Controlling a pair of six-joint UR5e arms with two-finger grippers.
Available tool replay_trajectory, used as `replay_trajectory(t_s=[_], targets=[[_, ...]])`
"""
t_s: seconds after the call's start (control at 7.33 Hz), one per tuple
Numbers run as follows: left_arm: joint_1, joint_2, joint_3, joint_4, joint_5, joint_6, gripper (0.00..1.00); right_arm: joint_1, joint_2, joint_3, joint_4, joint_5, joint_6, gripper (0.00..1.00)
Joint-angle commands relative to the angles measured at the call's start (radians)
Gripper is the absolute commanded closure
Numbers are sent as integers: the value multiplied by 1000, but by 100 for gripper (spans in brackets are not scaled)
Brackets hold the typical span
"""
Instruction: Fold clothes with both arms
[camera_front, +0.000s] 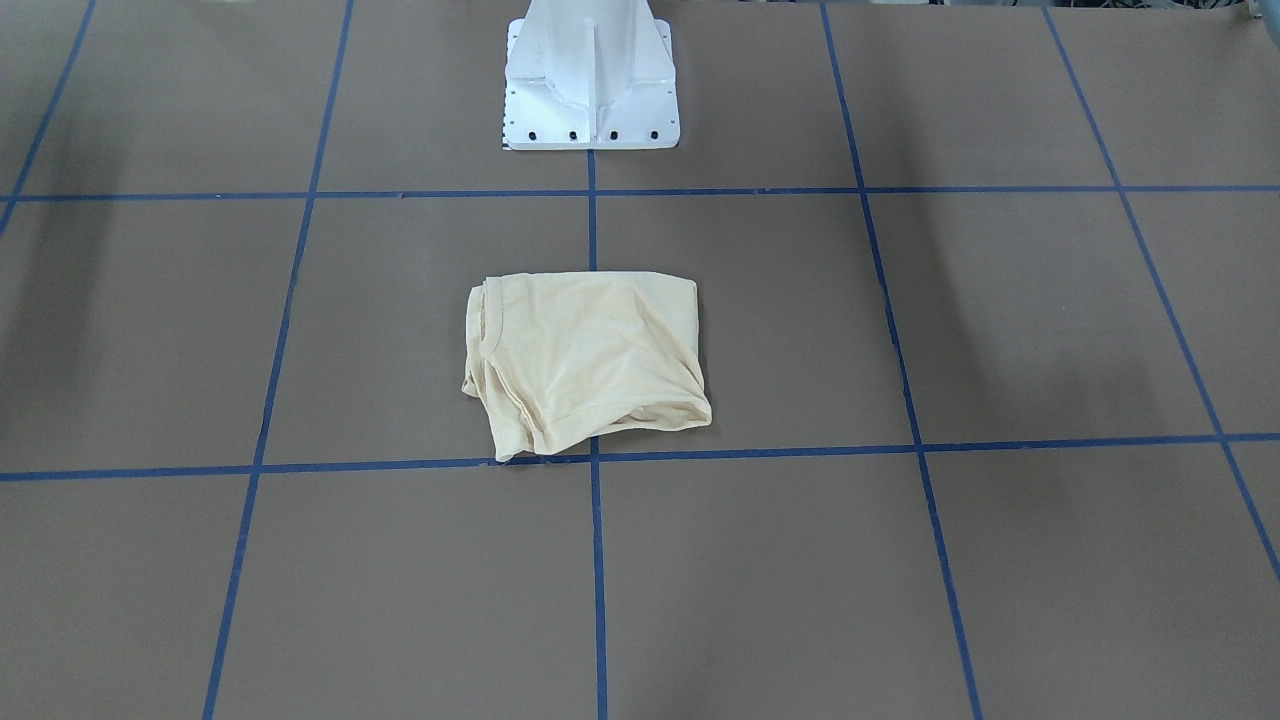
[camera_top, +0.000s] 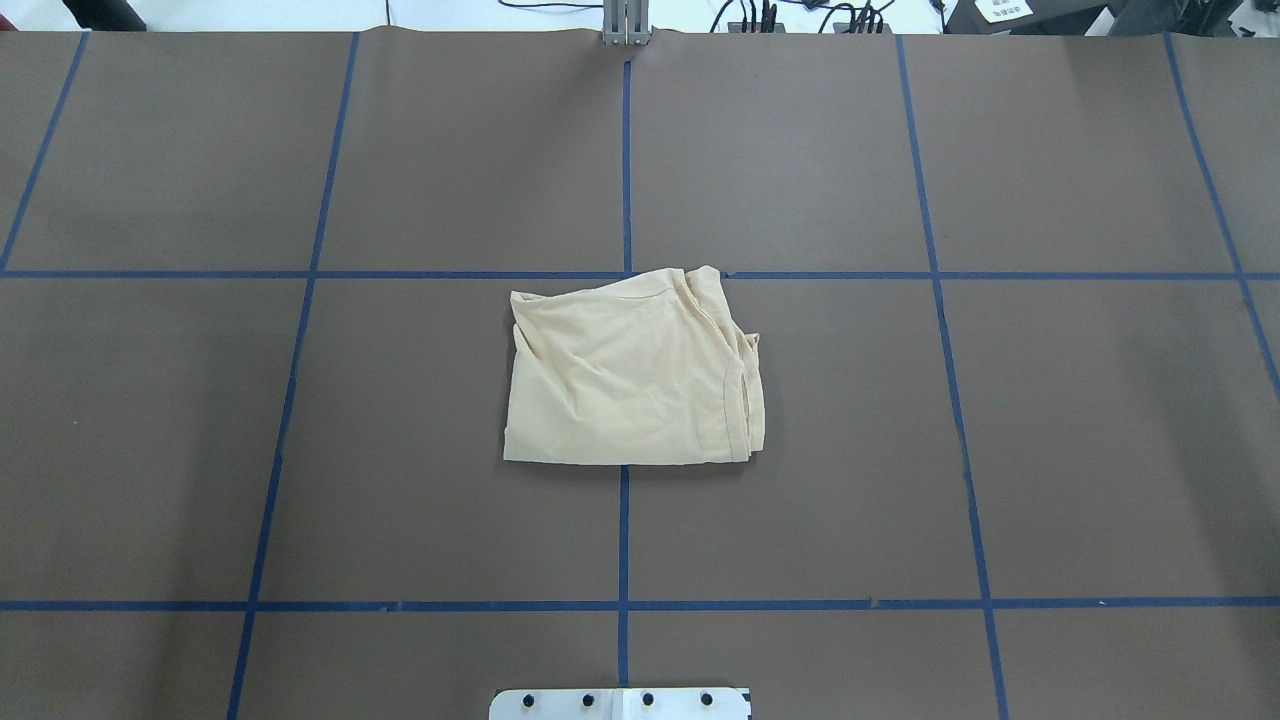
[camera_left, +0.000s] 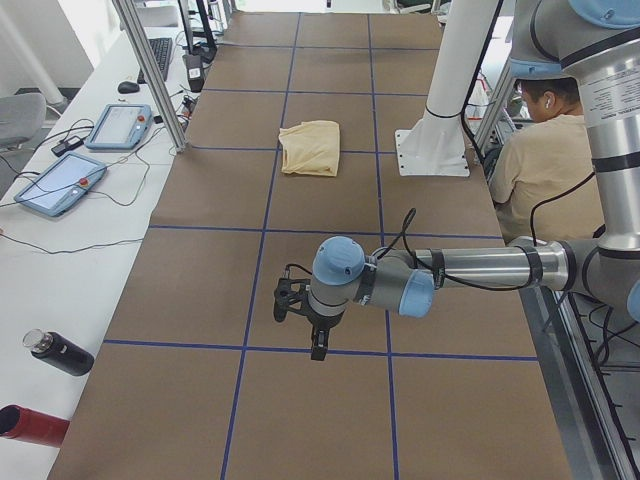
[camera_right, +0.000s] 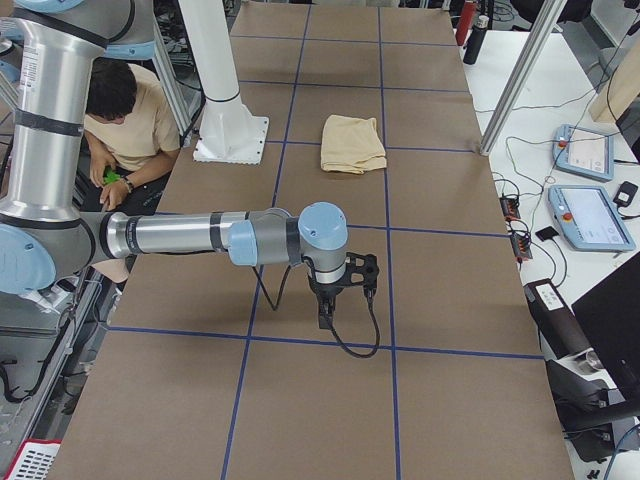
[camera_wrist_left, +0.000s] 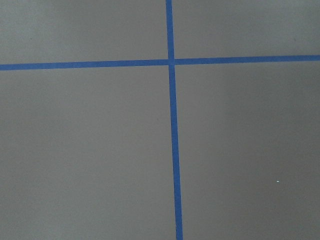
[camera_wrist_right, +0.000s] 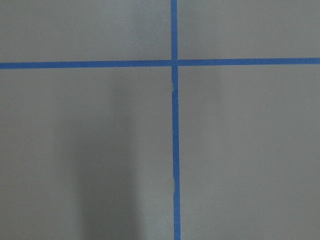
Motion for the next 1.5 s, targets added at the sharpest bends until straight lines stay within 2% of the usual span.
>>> replay_trajectory(t_s=[0.0,1.36], targets=[[0,1,-5,-1,21,-1,0,-2,3,1,0,0,0,0],[0,4,10,2,21,-3,0,-8,8,2,23,0,2,0]])
